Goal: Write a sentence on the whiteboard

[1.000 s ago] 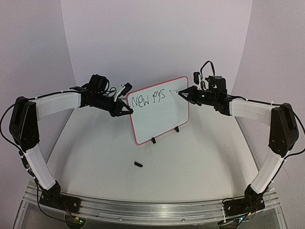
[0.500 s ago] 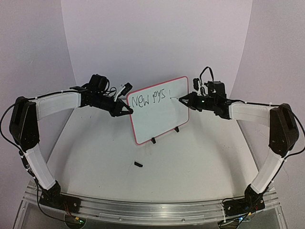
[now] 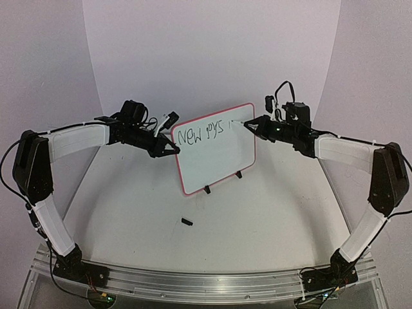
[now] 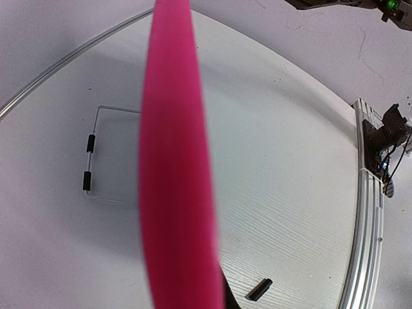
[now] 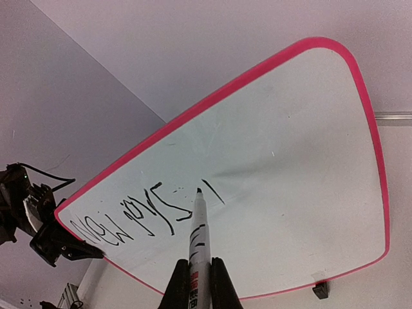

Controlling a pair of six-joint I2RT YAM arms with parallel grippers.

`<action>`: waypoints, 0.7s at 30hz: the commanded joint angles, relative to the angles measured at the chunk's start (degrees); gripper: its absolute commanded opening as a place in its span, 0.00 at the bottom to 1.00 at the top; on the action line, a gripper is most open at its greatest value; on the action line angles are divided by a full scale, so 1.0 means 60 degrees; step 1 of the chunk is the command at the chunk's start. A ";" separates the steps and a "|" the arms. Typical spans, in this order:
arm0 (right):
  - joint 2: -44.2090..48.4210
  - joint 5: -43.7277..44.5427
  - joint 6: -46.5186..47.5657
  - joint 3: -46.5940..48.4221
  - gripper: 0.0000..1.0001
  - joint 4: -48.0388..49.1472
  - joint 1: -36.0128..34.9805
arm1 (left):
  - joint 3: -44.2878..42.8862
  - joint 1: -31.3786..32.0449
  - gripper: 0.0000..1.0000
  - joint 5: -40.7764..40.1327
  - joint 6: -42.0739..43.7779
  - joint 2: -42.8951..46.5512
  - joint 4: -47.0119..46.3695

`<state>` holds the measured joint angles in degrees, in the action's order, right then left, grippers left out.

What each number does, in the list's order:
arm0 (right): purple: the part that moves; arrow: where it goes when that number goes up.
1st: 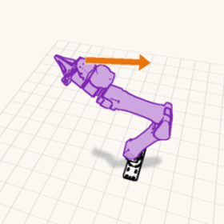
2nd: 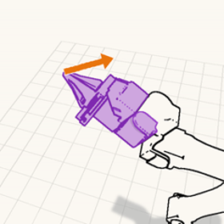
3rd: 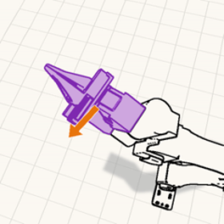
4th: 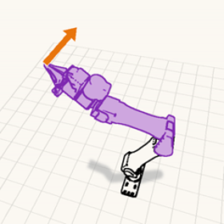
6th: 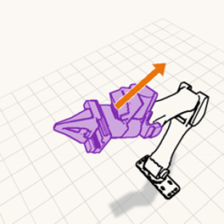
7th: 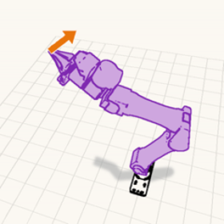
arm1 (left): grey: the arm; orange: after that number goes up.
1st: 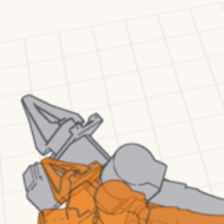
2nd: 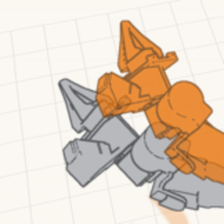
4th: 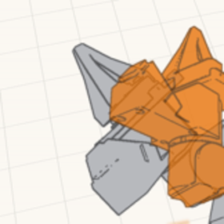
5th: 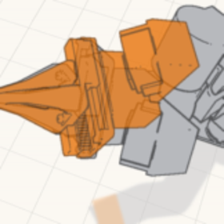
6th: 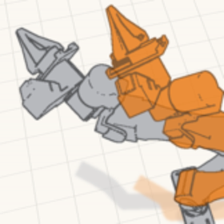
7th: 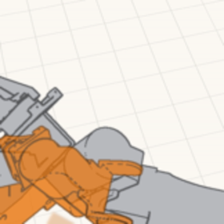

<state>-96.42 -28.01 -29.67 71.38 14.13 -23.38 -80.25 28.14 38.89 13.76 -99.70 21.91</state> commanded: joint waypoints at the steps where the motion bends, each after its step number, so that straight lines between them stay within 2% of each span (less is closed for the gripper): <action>1: -0.0292 -0.0116 -0.0057 0.0588 0.00 0.0523 0.0031 | -0.0073 0.0246 0.00 0.0203 0.0175 -0.0177 0.1124; 21: -0.0499 -0.0121 -0.0157 0.0697 0.00 0.0707 0.0035 | -0.0102 0.0246 0.00 0.0204 0.0178 -0.0248 0.1119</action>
<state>-100.14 -28.91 -30.28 74.48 15.45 -23.38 -80.25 28.14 38.85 13.72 -99.70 22.02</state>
